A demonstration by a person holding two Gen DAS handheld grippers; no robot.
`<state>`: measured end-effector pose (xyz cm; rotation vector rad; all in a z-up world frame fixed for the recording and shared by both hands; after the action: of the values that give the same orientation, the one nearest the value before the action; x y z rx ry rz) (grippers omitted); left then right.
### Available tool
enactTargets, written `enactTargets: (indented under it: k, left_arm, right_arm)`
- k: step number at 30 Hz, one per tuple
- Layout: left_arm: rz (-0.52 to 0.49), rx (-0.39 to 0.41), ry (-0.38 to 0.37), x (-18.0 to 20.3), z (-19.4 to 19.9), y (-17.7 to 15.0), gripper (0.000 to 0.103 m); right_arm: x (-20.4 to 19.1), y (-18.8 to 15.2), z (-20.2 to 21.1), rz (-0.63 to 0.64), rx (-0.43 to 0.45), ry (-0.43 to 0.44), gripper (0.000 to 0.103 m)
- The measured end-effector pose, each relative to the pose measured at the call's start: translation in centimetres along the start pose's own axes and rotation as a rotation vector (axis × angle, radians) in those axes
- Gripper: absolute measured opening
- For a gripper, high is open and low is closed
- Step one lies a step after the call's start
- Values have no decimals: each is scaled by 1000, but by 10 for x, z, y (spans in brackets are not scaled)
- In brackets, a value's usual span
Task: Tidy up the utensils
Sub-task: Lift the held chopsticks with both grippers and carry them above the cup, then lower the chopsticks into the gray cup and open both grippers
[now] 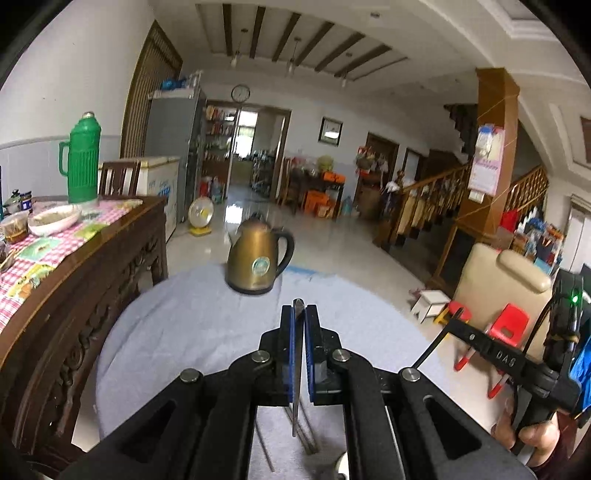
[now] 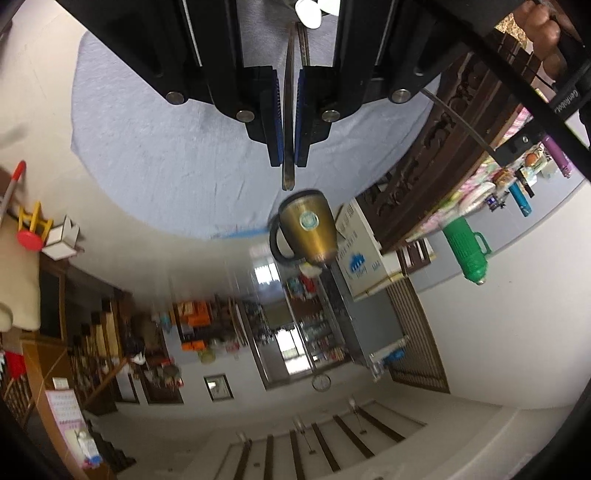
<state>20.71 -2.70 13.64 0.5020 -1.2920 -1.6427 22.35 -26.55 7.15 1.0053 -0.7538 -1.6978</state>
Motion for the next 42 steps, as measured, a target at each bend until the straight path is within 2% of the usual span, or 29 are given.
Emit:
enactTargets:
  k: [9,15,22,24,31,35,42]
  left_arm:
    - [15,103,-85,24,52,15,5]
    - [28,107,-122,35,57,1,5]
    - [59,21,-108,41,31,-30,5]
    - [63,21,-106,42,31,-30,5]
    - [72,89,-115,46,35,-21,5]
    - [76,115,-100,44,28,-33,5]
    - [96,8,-67,37,-2,-73,5]
  right_arm:
    - [-15,12,65,27,100,34,7]
    - [-27,3,91,59,121,45,7]
    - [-37,-26,81,96,61,38,7]
    - [-34,-28,79,92,56,37,7]
    - [-31,-24,77,88,67,27,7]
    - [-29,-36,69,89,37,22,7]
    - [-21,-62,55,80,-25,18,7]
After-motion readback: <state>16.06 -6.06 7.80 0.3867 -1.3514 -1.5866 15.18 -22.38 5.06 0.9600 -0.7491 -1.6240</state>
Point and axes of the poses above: each gripper's, at about its wrist camera, not at the fingertips, and z roughly against the way its jaws point, x to its right, y to its top, the point moved 5 cm from there along -z, roughly the way its jaws point, and after that the axes turned 6 degrees about -y, right-handed, at the moved point
